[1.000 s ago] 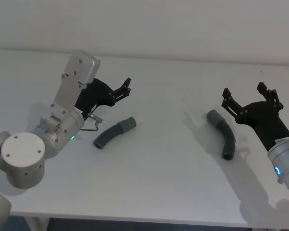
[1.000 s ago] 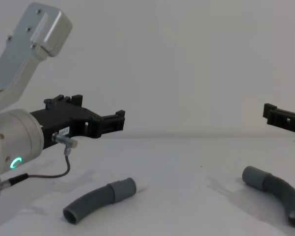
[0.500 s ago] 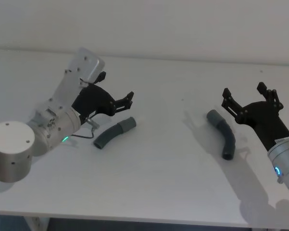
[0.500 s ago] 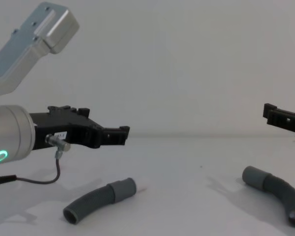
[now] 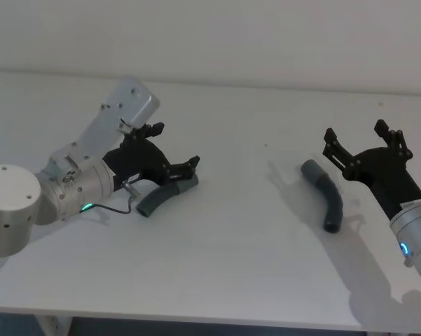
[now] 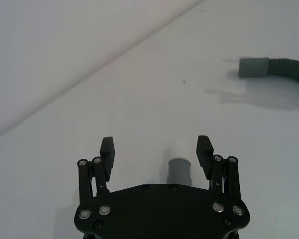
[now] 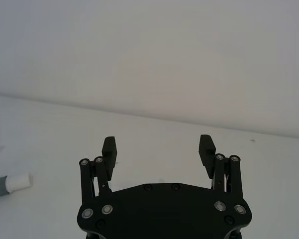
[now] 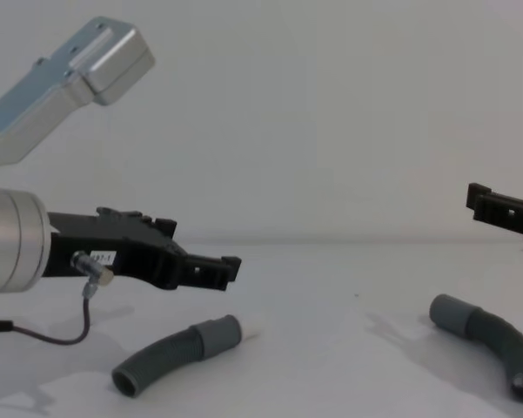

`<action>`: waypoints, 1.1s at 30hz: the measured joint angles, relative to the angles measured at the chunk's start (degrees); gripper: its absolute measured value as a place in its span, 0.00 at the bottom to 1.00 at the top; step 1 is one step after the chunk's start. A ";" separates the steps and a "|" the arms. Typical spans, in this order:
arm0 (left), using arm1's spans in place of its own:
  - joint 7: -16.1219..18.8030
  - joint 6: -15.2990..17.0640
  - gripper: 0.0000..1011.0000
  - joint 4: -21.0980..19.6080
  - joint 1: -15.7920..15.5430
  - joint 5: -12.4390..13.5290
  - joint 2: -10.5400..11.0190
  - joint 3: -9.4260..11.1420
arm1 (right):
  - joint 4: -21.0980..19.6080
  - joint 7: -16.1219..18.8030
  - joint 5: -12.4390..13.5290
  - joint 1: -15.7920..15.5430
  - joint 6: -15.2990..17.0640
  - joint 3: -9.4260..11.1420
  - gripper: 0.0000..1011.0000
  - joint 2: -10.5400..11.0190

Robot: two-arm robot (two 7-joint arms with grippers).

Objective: Use both hands to pick up one end of the pipe from the table, align the ends, and insert them.

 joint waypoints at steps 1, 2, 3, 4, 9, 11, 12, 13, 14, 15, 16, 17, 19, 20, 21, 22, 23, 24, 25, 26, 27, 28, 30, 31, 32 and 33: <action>-0.47 0.34 0.99 0.00 -0.07 -0.08 0.20 0.03 | 0.00 0.00 0.00 0.00 0.00 0.00 0.99 0.00; -0.79 0.59 0.99 0.00 -0.10 -0.15 0.28 0.04 | 0.00 0.00 0.00 0.00 0.00 0.00 0.99 0.00; -1.02 0.76 0.99 0.00 -0.11 -0.20 0.34 0.05 | 0.00 0.00 0.00 0.00 0.00 0.00 0.99 0.00; -1.44 1.09 0.99 0.02 -0.15 -0.30 0.51 0.05 | 0.00 0.00 0.00 0.00 0.00 0.00 0.99 0.00; -2.63 2.10 0.99 0.29 -0.19 -0.66 0.81 0.06 | 0.00 0.00 0.00 0.00 0.00 0.00 0.99 0.00; -2.92 2.39 0.99 0.41 -0.20 -0.76 0.86 0.06 | 0.00 0.00 0.00 0.00 0.00 0.00 0.99 0.00; -3.31 2.77 0.99 0.58 -0.25 -0.88 0.92 0.06 | 0.00 0.00 0.00 0.00 0.00 0.00 0.99 0.00; -3.47 2.93 0.99 0.65 -0.27 -0.92 0.93 0.08 | 0.00 0.00 0.00 0.00 0.00 0.00 0.99 0.00; -3.82 3.29 0.99 0.82 -0.35 -0.99 0.93 0.12 | 0.00 0.00 0.00 0.00 0.00 0.00 0.99 0.00; -3.93 3.40 0.99 0.90 -0.38 -1.01 0.94 0.14 | 0.00 0.00 0.00 0.00 0.00 0.00 0.99 0.00; -4.13 3.61 0.99 0.98 -0.42 -1.06 0.93 0.17 | 0.00 0.00 0.00 0.00 0.00 0.00 0.99 0.00; -4.40 3.89 0.99 1.14 -0.50 -1.11 0.91 0.23 | 0.00 0.00 0.00 0.00 0.00 0.00 0.99 0.00; -4.67 4.20 0.99 1.35 -0.61 -1.16 0.86 0.28 | 0.00 0.00 0.00 0.00 0.00 0.00 0.99 0.00; -4.80 4.34 0.99 1.44 -0.64 -1.18 0.83 0.31 | 0.00 0.00 0.00 0.00 0.00 0.00 0.99 0.00; -5.03 4.62 0.99 1.64 -0.74 -1.20 0.78 0.38 | 0.00 0.00 0.00 0.00 0.00 0.00 0.99 0.00; -5.14 4.75 0.99 1.73 -0.78 -1.21 0.76 0.40 | 0.00 0.00 0.00 0.00 0.00 0.00 0.99 0.00; -5.24 4.89 0.99 1.83 -0.81 -1.21 0.73 0.42 | 0.00 0.00 0.00 0.00 0.00 0.00 0.99 0.00; -5.39 5.08 0.99 1.91 -0.85 -1.22 0.70 0.44 | 0.00 0.00 0.00 0.00 0.00 0.00 0.99 0.00; -5.57 5.31 0.99 2.07 -0.92 -1.24 0.65 0.46 | 0.00 0.00 0.00 0.00 0.00 0.00 0.99 0.00; -5.76 5.58 0.99 2.24 -0.97 -1.25 0.60 0.49 | 0.00 0.00 0.00 0.00 0.00 0.00 0.99 0.00; -5.86 5.74 0.99 2.31 -1.00 -1.25 0.58 0.50 | 0.00 0.00 0.00 0.00 0.00 0.00 0.99 0.00; -5.95 5.87 0.99 2.40 -1.05 -1.26 0.55 0.50 | 0.00 0.00 0.00 0.00 0.00 0.00 0.99 0.00; -6.21 6.25 0.99 2.59 -1.15 -1.27 0.47 0.53 | 0.00 0.00 0.00 0.00 0.00 0.00 0.99 0.00; -6.29 6.39 0.99 2.65 -1.18 -1.28 0.45 0.55 | 0.00 0.00 0.00 0.00 0.00 0.00 0.99 0.00; -6.39 6.58 0.99 2.71 -1.22 -1.28 0.43 0.57 | 0.00 0.00 0.00 0.00 0.00 0.00 0.99 0.00; -6.44 6.67 0.99 2.78 -1.27 -1.28 0.41 0.58 | 0.00 0.00 0.00 0.00 0.00 0.00 0.99 0.00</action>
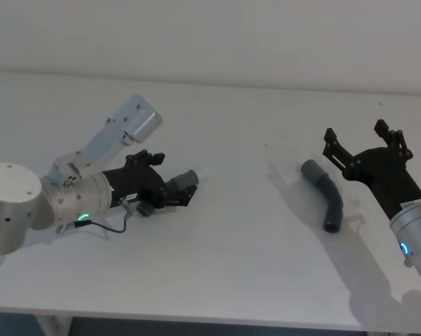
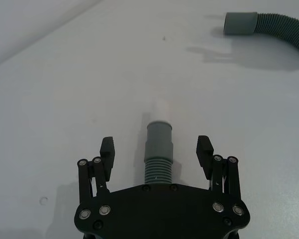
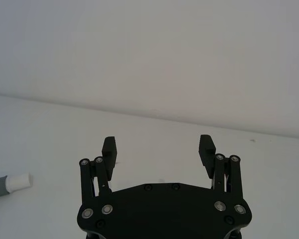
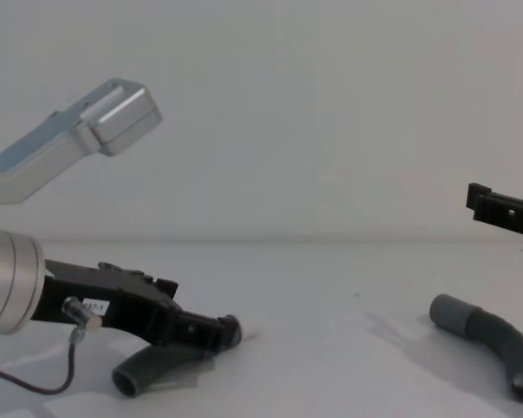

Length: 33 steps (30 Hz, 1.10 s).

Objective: Use both hands to pick up one end of the pipe from the table, align the ends, and insert them.

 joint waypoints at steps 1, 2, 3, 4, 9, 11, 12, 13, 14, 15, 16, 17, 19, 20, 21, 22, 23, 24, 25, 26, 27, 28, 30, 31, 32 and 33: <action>-0.20 0.36 0.99 0.13 -0.11 0.01 -0.05 0.06 | 0.00 0.00 0.00 0.00 0.01 0.00 0.99 0.00; -0.27 0.56 0.99 0.19 -0.17 0.01 -0.07 0.09 | 0.00 0.00 0.00 0.00 0.00 0.00 0.99 0.00; -0.44 0.83 0.99 0.31 -0.28 0.02 -0.11 0.15 | 0.00 0.00 0.00 0.00 0.00 0.00 0.99 0.00; -0.44 0.83 0.99 0.31 -0.28 0.02 -0.11 0.15 | 0.00 0.00 0.00 0.00 0.00 0.00 0.99 0.00; -0.93 1.68 0.99 0.75 -0.75 0.09 -0.28 0.40 | 0.00 0.00 0.00 0.00 0.00 0.00 0.99 0.00; -1.12 1.96 0.99 0.93 -0.93 0.13 -0.35 0.49 | 0.00 0.00 0.00 0.00 0.00 0.00 0.99 0.00; -1.18 2.07 0.99 0.98 -0.99 0.14 -0.38 0.52 | 0.00 0.00 0.00 0.00 0.00 0.00 0.99 0.00; -1.22 2.16 0.99 1.06 -1.06 0.15 -0.41 0.55 | 0.00 0.00 0.00 0.00 0.00 0.00 0.99 0.00; -1.32 2.37 0.99 1.21 -1.20 0.18 -0.49 0.62 | 0.00 0.00 0.00 0.00 0.00 0.00 0.99 0.00; -1.39 2.53 0.99 1.35 -1.34 0.20 -0.55 0.69 | 0.00 0.00 0.00 0.00 0.00 0.00 0.99 0.00; -1.39 2.53 0.99 1.35 -1.34 0.20 -0.55 0.69 | 0.00 0.00 0.00 0.00 0.00 0.00 0.99 0.00; -1.44 2.63 0.99 1.41 -1.41 0.21 -0.57 0.73 | 0.00 0.00 0.00 0.00 0.00 0.00 0.99 0.00; -1.59 2.89 0.99 1.62 -1.63 0.23 -0.68 0.85 | 0.00 0.00 0.00 0.00 0.00 0.00 0.99 0.00; -1.67 3.06 0.99 1.75 -1.77 0.23 -0.74 0.92 | 0.00 0.00 0.00 0.00 0.00 0.00 0.99 0.00; -1.70 3.14 0.99 1.81 -1.84 0.24 -0.77 0.96 | 0.00 0.00 0.00 0.00 0.00 0.00 0.99 0.00; -1.80 3.34 0.99 1.94 -1.98 0.24 -0.84 1.06 | 0.00 0.00 0.00 0.00 0.00 0.00 0.99 0.00; -1.80 3.34 0.99 1.94 -1.98 0.24 -0.84 1.06 | 0.00 0.00 0.00 0.00 0.00 0.00 0.99 0.00; -1.88 3.51 0.99 2.07 -2.12 0.24 -0.88 1.14 | 0.00 0.00 0.01 0.00 0.00 0.00 0.99 0.00; -1.99 3.67 0.99 2.18 -2.24 0.22 -0.93 1.23 | 0.00 0.00 0.00 0.00 0.00 0.00 0.99 0.00; -1.99 3.67 0.99 2.18 -2.24 0.22 -0.93 1.23 | 0.00 0.00 0.00 0.00 0.00 0.00 0.99 0.00; -2.06 3.85 0.99 2.33 -2.39 0.19 -0.99 1.33 | 0.00 0.00 0.00 0.00 0.00 0.00 0.99 0.00; -2.09 3.92 0.99 2.38 -2.46 0.17 -1.02 1.38 | 0.00 0.00 0.00 0.00 0.00 0.00 0.99 0.00; -2.22 4.12 0.99 2.58 -2.68 0.10 -1.10 1.53 | 0.00 0.00 0.00 0.00 0.00 0.00 0.99 0.00; -2.26 4.18 0.99 2.65 -2.74 0.07 -1.13 1.59 | 0.00 0.00 0.00 0.00 0.00 0.00 0.99 0.00; -2.30 4.28 0.99 2.71 -2.81 0.03 -1.15 1.64 | 0.00 0.00 0.00 0.00 0.00 0.00 0.99 0.00; -2.36 4.40 0.99 2.85 -2.96 -0.06 -1.22 1.76 | 0.00 0.00 0.00 0.00 0.00 0.00 0.99 0.00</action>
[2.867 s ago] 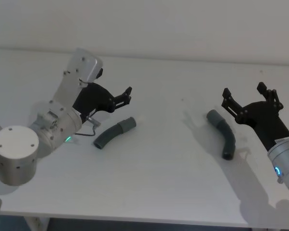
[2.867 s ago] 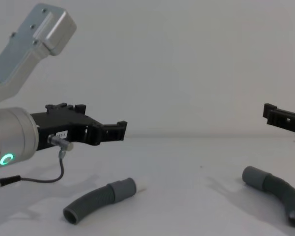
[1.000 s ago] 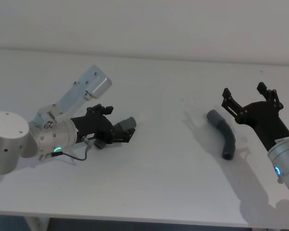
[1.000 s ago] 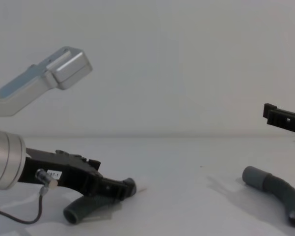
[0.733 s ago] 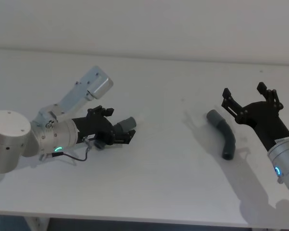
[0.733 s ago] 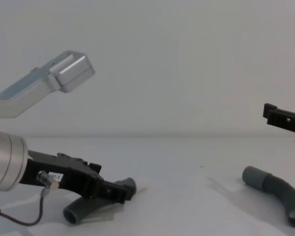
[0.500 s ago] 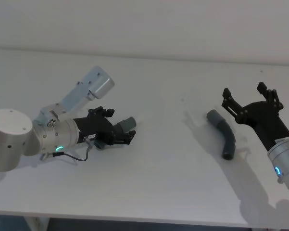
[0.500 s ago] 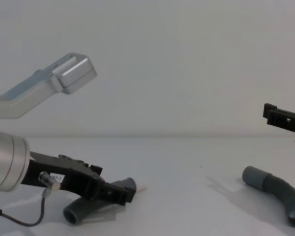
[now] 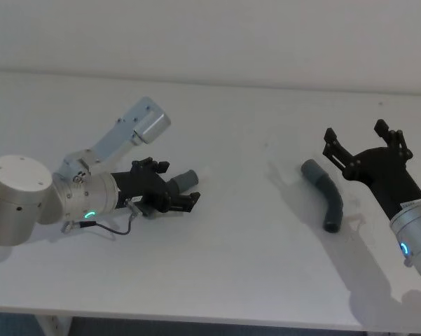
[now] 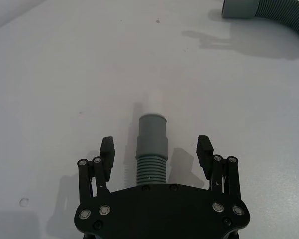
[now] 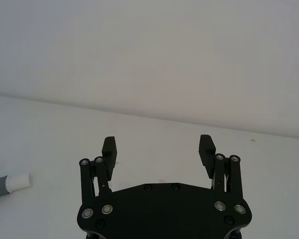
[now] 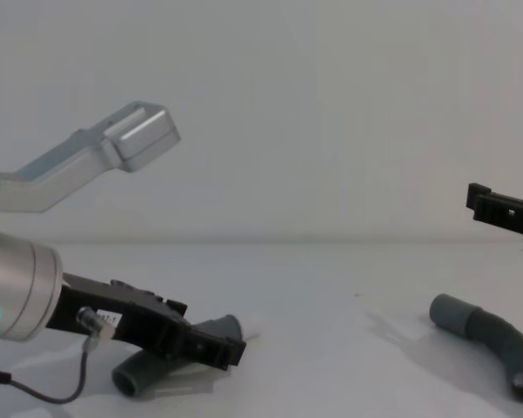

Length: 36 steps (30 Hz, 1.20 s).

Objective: Use both hands to pick up one end of the pipe from the table, align the ends, and insert them.

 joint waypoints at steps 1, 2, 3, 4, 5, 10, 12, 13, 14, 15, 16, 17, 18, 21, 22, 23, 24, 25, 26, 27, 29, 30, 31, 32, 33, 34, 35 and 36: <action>-0.03 0.06 0.99 0.07 -0.07 -0.03 -0.02 0.05 | 0.00 0.00 0.00 0.00 0.00 0.00 0.99 0.00; -0.07 0.11 0.99 0.13 -0.14 -0.06 -0.04 0.10 | 0.00 0.00 0.00 0.00 0.00 0.00 0.99 0.00; -0.11 0.25 0.99 0.29 -0.28 -0.14 -0.09 0.21 | 0.00 0.00 0.00 0.00 0.00 0.00 0.99 0.00; -0.11 0.25 0.99 0.29 -0.28 -0.14 -0.09 0.21 | 0.00 0.00 0.00 0.00 0.00 0.00 0.99 0.00; -0.14 0.36 0.99 0.41 -0.38 -0.21 -0.13 0.30 | 0.00 0.00 0.00 0.00 0.00 0.00 0.99 0.00; -0.23 0.63 0.99 0.77 -0.69 -0.42 -0.25 0.55 | 0.00 0.00 0.00 0.00 0.00 0.00 0.99 0.00; -0.27 0.72 0.99 0.85 -0.79 -0.47 -0.29 0.62 | 0.00 0.00 0.00 0.00 0.00 0.00 0.99 0.00; -0.27 0.72 0.98 0.85 -0.79 -0.47 -0.29 0.62 | 0.00 0.00 0.00 0.00 0.00 0.00 0.99 0.00; -0.28 0.76 0.95 0.93 -0.85 -0.50 -0.31 0.66 | 0.00 0.00 0.00 0.00 0.00 0.00 0.99 0.00; -0.29 0.78 0.94 0.96 -0.87 -0.51 -0.32 0.68 | 0.00 0.00 0.00 0.01 0.00 0.00 0.99 0.00; -0.29 0.80 0.90 0.98 -0.89 -0.52 -0.33 0.70 | 0.00 0.00 0.00 0.00 0.00 0.00 0.99 0.00; -0.30 0.83 0.88 1.02 -0.94 -0.56 -0.34 0.74 | 0.00 0.00 0.00 0.00 0.00 0.00 0.99 0.00; -0.30 0.85 0.86 1.04 -0.96 -0.56 -0.35 0.76 | 0.00 0.00 0.00 0.00 0.00 0.00 0.99 0.00; -0.32 0.91 0.79 1.11 -1.02 -0.61 -0.37 0.81 | 0.00 0.00 0.00 0.00 0.00 0.00 0.99 0.00; -0.32 0.93 0.75 1.14 -1.04 -0.63 -0.37 0.83 | 0.00 0.00 0.00 0.00 0.00 0.00 0.99 0.00; -0.33 0.95 0.74 1.15 -1.05 -0.64 -0.37 0.83 | 0.00 0.00 0.00 0.00 0.00 0.00 0.99 0.00; -0.33 0.95 0.69 1.17 -1.06 -0.65 -0.38 0.84 | 0.00 0.00 0.00 0.00 0.00 0.00 0.99 0.00; -0.33 0.97 0.67 1.18 -1.08 -0.65 -0.38 0.85 | 0.00 0.00 0.00 0.00 0.00 0.00 0.99 0.00; -0.35 0.98 0.64 1.20 -1.10 -0.67 -0.39 0.86 | 0.00 0.00 0.00 0.00 0.00 0.00 0.99 0.00; -0.35 0.98 0.60 1.21 -1.11 -0.67 -0.39 0.87 | 0.00 0.00 0.00 0.00 0.00 0.00 0.99 0.00; -0.36 0.99 0.56 1.22 -1.13 -0.68 -0.40 0.88 | 0.00 0.00 0.00 0.00 0.00 0.00 0.99 0.00; -0.37 1.00 0.52 1.23 -1.15 -0.68 -0.41 0.88 | 0.00 0.00 0.00 0.00 0.00 0.00 0.99 0.00; -0.37 1.00 0.48 1.24 -1.15 -0.69 -0.41 0.89 | 0.00 0.00 0.00 0.00 0.00 0.00 0.99 0.00; -0.39 1.01 0.44 1.25 -1.15 -0.70 -0.41 0.90 | 0.00 0.00 0.00 0.01 0.00 0.00 0.99 0.00; -0.39 1.01 0.44 1.25 -1.15 -0.70 -0.41 0.90 | 0.00 0.00 0.00 0.00 0.00 0.00 0.99 0.00; -0.39 1.02 0.41 1.26 -1.16 -0.70 -0.42 0.91 | 0.00 0.00 0.00 0.00 0.00 0.00 0.99 0.00; -0.39 1.02 0.36 1.26 -1.17 -0.72 -0.43 0.91 | 0.00 0.00 0.00 0.00 0.00 0.00 0.99 0.00; -0.39 1.03 0.35 1.27 -1.18 -0.72 -0.43 0.92 | 0.00 0.00 0.00 0.00 0.00 0.00 0.99 0.00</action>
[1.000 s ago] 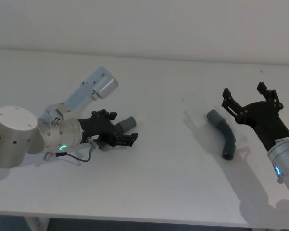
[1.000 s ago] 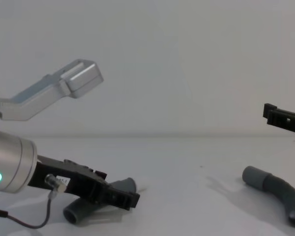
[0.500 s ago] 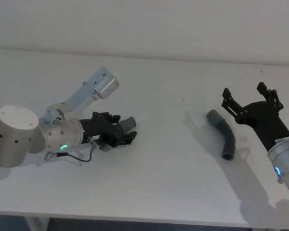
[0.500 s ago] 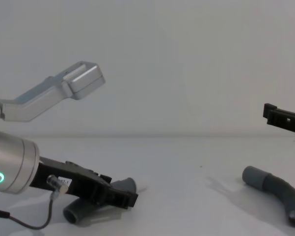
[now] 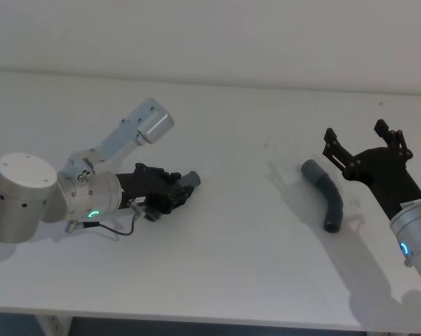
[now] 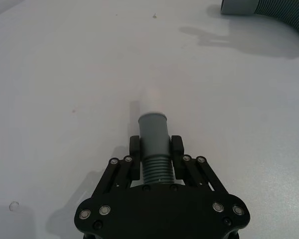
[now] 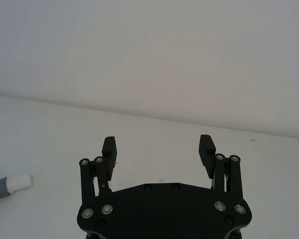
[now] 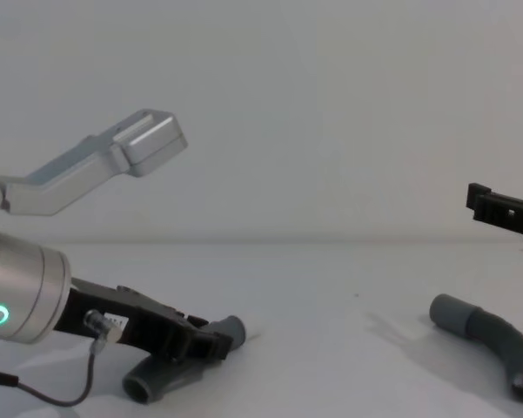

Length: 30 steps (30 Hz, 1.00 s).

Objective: Use both hands to pick up one end of the pipe from the table, align the ends, and insert them.

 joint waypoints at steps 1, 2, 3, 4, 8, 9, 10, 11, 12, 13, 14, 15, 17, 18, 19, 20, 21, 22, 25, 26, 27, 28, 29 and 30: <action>0.00 0.00 0.35 0.00 0.00 -0.01 0.00 0.00 | 0.00 0.00 0.00 0.00 0.00 0.00 0.99 0.00; 0.00 0.01 0.35 0.01 0.00 -0.01 -0.01 0.01 | 0.00 0.00 0.00 0.00 0.00 0.00 0.99 0.00; 0.00 0.01 0.35 0.01 -0.01 -0.02 -0.02 0.02 | 0.00 0.00 0.00 0.00 0.00 0.00 0.99 0.00; 0.00 0.02 0.35 0.02 -0.02 -0.03 -0.02 0.02 | 0.00 0.00 0.00 0.00 0.00 0.00 0.99 0.00; 0.00 0.04 0.35 0.05 -0.04 -0.04 -0.02 0.04 | 0.00 0.00 0.00 0.00 0.00 0.00 0.99 0.00; 0.00 0.04 0.35 0.05 -0.04 -0.04 -0.02 0.04 | 0.00 0.00 0.00 0.00 0.00 0.00 0.99 0.00; 0.00 0.04 0.35 0.06 -0.05 -0.04 -0.02 0.04 | 0.00 0.00 0.00 0.00 0.00 0.00 0.99 0.00; 0.00 0.05 0.35 0.06 -0.05 -0.04 -0.02 0.04 | 0.00 0.00 0.00 0.00 0.00 0.00 0.99 0.00; -0.01 0.05 0.35 0.07 -0.06 -0.04 -0.02 0.05 | 0.00 0.03 0.00 0.00 0.02 0.00 0.99 0.01; 0.00 0.06 0.35 0.06 -0.06 -0.04 -0.02 0.05 | 0.00 0.06 0.00 0.00 0.04 0.01 0.99 0.04; -0.01 0.06 0.35 0.07 -0.06 -0.04 -0.02 0.05 | 0.00 0.18 0.00 0.01 0.10 0.03 0.99 0.13; -0.01 0.06 0.35 0.07 -0.06 -0.05 -0.02 0.04 | -0.01 0.28 0.00 0.01 0.18 0.04 0.99 0.19; -0.01 0.06 0.35 0.07 -0.07 -0.04 -0.02 0.05 | -0.11 0.66 -0.01 0.04 0.56 0.07 0.99 0.59; -0.01 0.06 0.35 0.07 -0.07 -0.04 -0.02 0.05 | -0.15 0.83 -0.01 0.05 0.77 0.08 0.99 0.69; -0.01 0.06 0.35 0.07 -0.07 -0.04 -0.02 0.05 | -0.34 1.24 -0.01 0.09 1.30 0.10 0.99 1.12; -0.01 0.06 0.35 0.07 -0.07 -0.04 -0.02 0.04 | -0.44 1.56 -0.01 0.10 1.76 0.10 0.99 1.33; -0.01 0.06 0.35 0.07 -0.07 -0.04 -0.02 0.04 | -0.55 1.80 0.00 0.12 2.12 0.11 0.99 1.56; -0.01 0.06 0.35 0.07 -0.07 -0.04 -0.02 0.05 | -0.86 2.34 0.01 0.16 2.88 0.11 0.99 2.18; -0.01 0.06 0.35 0.07 -0.07 -0.03 -0.02 0.04 | -1.34 3.22 0.02 0.17 4.24 0.08 0.99 3.09; -0.01 0.06 0.35 0.07 -0.07 -0.03 -0.02 0.04 | -1.67 4.03 0.03 0.17 5.41 0.04 0.99 3.72; -0.01 0.06 0.35 0.07 -0.07 -0.03 -0.02 0.04 | -2.01 4.71 0.07 0.17 6.47 -0.02 0.99 4.38; 0.00 0.06 0.35 0.07 -0.07 -0.03 -0.02 0.04 | -2.25 5.01 0.09 0.16 6.92 -0.06 0.99 4.80; 0.00 0.06 0.35 0.07 -0.07 -0.03 -0.02 0.04 | -2.44 5.43 0.13 0.14 7.56 -0.10 0.99 5.13; 0.00 0.06 0.35 0.07 -0.07 -0.03 -0.02 0.04 | -2.76 5.97 0.18 0.08 8.33 -0.19 0.99 5.69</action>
